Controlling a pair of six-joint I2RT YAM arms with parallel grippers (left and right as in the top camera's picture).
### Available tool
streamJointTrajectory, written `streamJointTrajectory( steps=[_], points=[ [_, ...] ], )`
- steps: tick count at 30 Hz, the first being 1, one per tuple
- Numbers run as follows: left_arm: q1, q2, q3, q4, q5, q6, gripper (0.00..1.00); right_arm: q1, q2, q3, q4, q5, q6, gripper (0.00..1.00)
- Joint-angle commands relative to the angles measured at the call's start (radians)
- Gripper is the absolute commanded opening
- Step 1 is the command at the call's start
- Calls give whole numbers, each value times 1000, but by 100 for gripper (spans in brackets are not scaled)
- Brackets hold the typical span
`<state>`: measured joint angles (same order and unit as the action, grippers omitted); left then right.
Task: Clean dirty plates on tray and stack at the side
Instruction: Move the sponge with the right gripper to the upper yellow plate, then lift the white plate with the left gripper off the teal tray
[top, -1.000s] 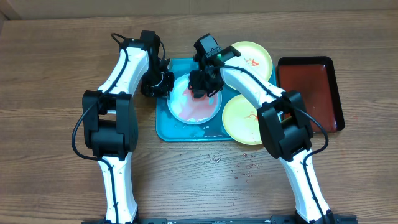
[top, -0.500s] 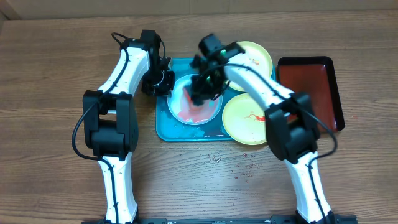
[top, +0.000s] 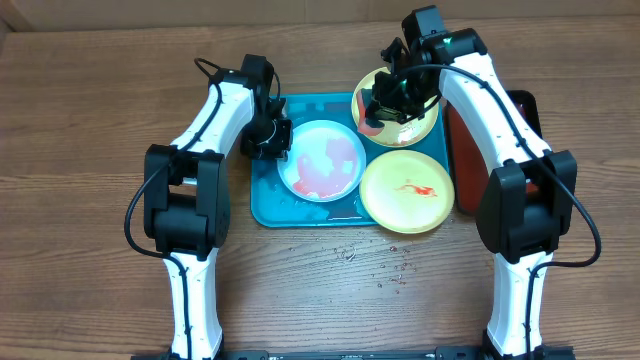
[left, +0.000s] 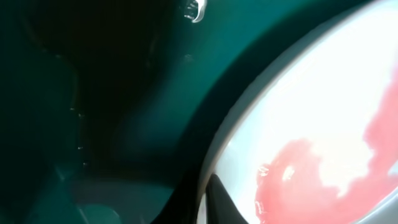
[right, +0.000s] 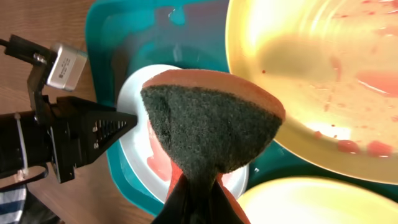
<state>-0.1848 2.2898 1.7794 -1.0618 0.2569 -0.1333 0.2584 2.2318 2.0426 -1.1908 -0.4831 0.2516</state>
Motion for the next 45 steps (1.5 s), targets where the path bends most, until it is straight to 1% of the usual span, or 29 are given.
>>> streamJointTrajectory(
  steps=[1, 6, 11, 16, 20, 24, 26, 28, 29, 30, 33, 34, 38, 45],
  points=[
    [-10, 12, -45, 17, -11, -17, 4, 4, -22, 20, -1, -7, 3, 4],
    [11, -4, -24, 7, -32, -16, 4, 4, -22, 20, -2, -8, 3, 4],
    [50, -56, 42, -25, -42, 0, 4, 5, -22, 20, -1, -7, 3, 4],
    [82, -126, 129, -98, -124, 19, 4, 5, -22, 20, -1, -4, 3, 4],
    [76, -205, 174, -131, -217, 23, 4, 5, -21, 20, -1, 20, 3, 4],
    [25, -304, 178, -122, -376, 25, 4, 5, -21, 20, -1, 32, 3, 4],
    [-15, -339, 178, -115, -490, 25, 4, 5, -21, 20, -1, 40, 3, 4],
    [-55, -358, 178, -109, -610, 24, 4, 5, -21, 20, -1, 42, 3, 4],
    [-84, -364, 178, -107, -695, 21, 4, 5, -21, 20, -1, 42, 3, 4],
    [-126, -367, 178, -106, -813, 19, 4, 5, -21, 20, -1, 42, 3, 4],
    [-192, -366, 178, -113, -977, -35, 4, 5, -21, 20, -1, 42, 3, 4],
    [-215, -366, 178, -119, -1038, -76, 4, 6, -21, 20, -1, 45, 3, 4],
    [-275, -366, 178, -155, -1212, -207, 4, 6, -21, 20, -2, 70, 3, 4],
    [-348, -366, 178, -201, -1392, -275, 4, 7, -21, 19, -20, 82, 3, 4]
  ],
)
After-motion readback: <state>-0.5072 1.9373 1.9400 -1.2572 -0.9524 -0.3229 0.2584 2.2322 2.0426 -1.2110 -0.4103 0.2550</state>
